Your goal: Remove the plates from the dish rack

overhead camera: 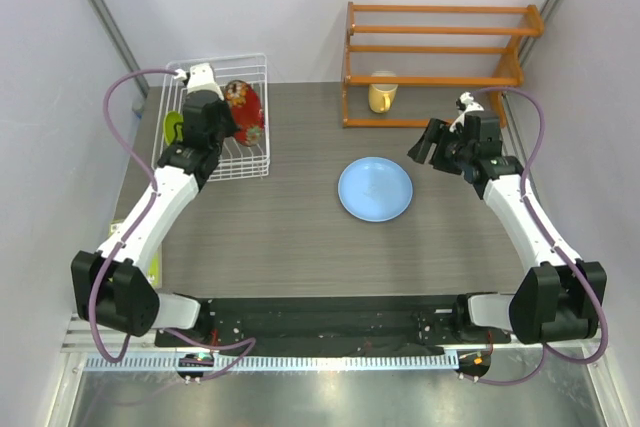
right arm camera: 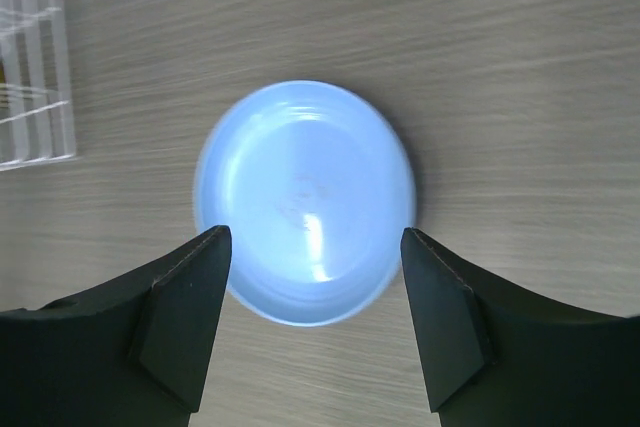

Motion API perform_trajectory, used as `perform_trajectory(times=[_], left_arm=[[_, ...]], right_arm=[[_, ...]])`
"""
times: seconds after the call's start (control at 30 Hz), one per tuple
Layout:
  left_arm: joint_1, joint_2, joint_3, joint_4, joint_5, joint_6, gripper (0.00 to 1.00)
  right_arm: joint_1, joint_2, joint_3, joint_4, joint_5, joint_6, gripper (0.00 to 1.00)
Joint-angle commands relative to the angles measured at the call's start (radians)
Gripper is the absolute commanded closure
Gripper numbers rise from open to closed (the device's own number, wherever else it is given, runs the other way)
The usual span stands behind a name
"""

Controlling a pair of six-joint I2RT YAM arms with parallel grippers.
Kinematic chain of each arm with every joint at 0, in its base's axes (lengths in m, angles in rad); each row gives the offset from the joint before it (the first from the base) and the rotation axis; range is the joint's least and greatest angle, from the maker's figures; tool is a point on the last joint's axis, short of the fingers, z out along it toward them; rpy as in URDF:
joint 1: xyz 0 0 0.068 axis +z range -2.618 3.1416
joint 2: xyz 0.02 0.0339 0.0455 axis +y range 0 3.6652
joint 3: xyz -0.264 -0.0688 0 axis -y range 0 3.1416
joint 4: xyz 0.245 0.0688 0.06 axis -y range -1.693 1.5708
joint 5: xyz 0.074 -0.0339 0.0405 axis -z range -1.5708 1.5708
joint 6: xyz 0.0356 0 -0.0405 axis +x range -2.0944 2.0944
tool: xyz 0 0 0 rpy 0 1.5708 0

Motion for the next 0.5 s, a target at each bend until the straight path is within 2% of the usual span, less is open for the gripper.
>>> perform_trajectory(times=[0.0,0.23,0.47], left_arm=[[-0.029,0.002,-0.046,0.11,0.295,-0.227,1.0],[-0.131,0.061,-0.098,0.228,0.42,-0.331,1.0],[-0.173,0.084,-0.148,0.383,0.519,-0.436,1.0]], right_arm=[[0.03,-0.016,0.005,0.178,-0.214,0.105,0.23],[0.08,0.032,-0.051,0.387,-0.332,0.235,0.2],[0.124,0.112,-0.098,0.546,-0.391,0.327,0.2]])
